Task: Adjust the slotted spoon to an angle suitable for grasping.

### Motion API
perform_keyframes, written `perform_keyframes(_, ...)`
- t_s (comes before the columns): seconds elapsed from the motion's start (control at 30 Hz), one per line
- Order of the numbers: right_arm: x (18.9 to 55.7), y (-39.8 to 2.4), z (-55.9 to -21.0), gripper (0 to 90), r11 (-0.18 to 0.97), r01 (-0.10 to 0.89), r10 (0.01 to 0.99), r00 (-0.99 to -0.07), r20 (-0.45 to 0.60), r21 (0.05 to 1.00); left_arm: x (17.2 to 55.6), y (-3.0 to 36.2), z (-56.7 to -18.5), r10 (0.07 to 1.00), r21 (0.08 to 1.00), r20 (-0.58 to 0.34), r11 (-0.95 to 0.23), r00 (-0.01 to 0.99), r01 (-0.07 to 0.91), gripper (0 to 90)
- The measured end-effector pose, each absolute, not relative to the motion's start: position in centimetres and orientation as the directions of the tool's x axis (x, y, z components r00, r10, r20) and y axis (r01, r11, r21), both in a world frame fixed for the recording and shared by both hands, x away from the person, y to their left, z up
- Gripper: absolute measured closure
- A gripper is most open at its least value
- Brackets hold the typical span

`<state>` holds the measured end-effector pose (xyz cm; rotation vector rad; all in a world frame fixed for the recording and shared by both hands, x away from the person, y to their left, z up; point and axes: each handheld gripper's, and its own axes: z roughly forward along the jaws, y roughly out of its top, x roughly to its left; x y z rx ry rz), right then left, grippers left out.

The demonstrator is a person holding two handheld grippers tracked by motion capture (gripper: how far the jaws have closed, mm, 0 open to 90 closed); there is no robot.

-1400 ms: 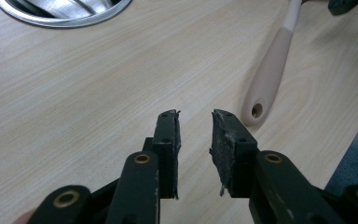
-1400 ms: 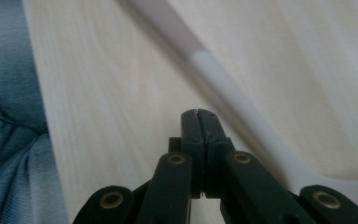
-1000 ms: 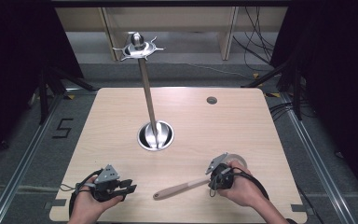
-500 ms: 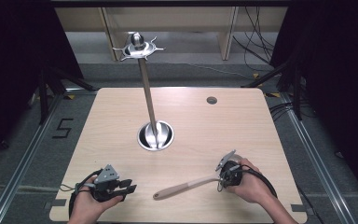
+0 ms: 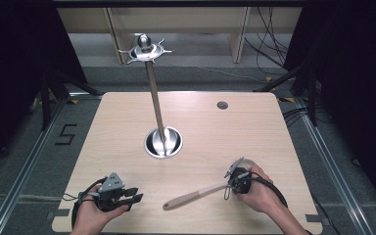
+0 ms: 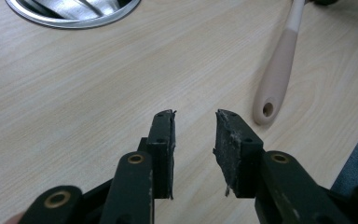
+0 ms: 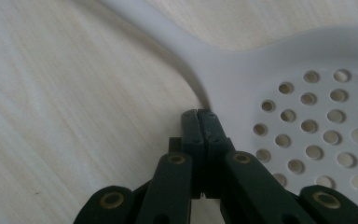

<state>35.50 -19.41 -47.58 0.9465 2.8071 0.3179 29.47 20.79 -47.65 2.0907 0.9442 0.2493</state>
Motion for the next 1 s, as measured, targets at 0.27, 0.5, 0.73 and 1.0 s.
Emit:
perform_keyframes(0.27,36.2,-20.2,-47.5,90.0,0.726,0.637,0.672,-0.737,-0.073,0.260,29.4,20.7,-47.7,0.706,0.743,-0.153,-0.380,0.692,0.552,66.0)
perform_keyframes(0.5,36.2,-20.5,-47.2,90.0,0.736,0.627,0.665,-0.740,-0.098,0.254,29.5,20.8,-47.6,0.703,0.749,-0.140,-0.385,0.697,0.539,65.1)
perform_keyframes(0.73,34.8,-17.9,-46.0,64.1,0.883,0.328,0.387,-0.914,-0.125,0.336,29.7,21.1,-47.6,0.706,0.761,-0.136,-0.375,0.695,0.529,58.6)
perform_keyframes(1.0,34.0,-15.4,-45.2,51.3,0.914,0.155,0.240,-0.952,-0.192,0.374,30.3,21.2,-47.6,0.732,0.797,-0.113,-0.338,0.672,0.502,45.0)
